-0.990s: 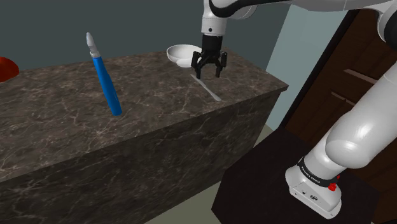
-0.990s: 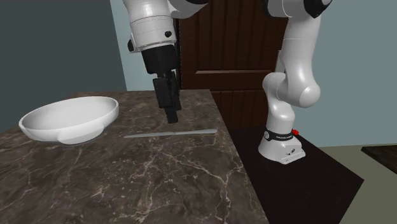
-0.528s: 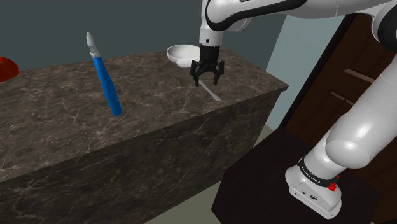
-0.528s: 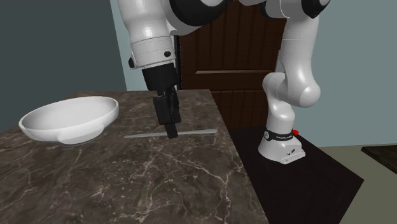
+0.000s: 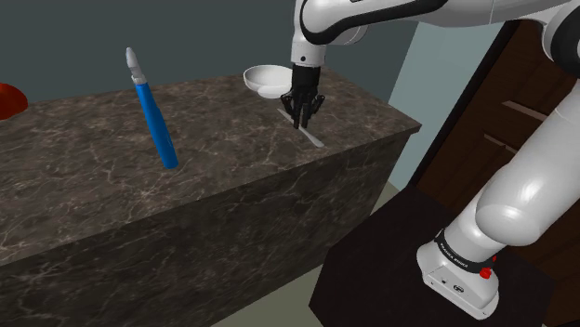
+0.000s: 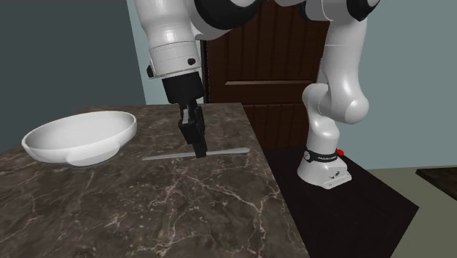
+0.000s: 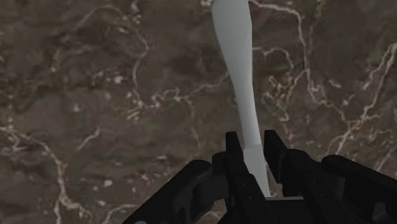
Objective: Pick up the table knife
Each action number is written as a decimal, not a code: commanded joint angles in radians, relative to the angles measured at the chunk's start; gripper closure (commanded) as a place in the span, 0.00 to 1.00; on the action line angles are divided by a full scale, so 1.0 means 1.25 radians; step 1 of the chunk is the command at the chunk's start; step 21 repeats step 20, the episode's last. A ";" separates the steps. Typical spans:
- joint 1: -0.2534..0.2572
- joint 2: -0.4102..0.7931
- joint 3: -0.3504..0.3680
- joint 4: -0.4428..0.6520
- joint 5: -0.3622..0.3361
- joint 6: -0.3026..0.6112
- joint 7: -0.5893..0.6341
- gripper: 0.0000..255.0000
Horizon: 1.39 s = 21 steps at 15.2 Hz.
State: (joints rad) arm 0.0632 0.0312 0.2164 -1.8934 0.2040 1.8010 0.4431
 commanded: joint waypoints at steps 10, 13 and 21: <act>-0.001 -0.009 -0.001 0.054 0.001 -0.068 0.009 1.00; -0.002 -0.011 -0.001 0.084 0.000 -0.099 0.014 1.00; -0.002 -0.010 -0.002 0.140 -0.001 -0.153 0.024 1.00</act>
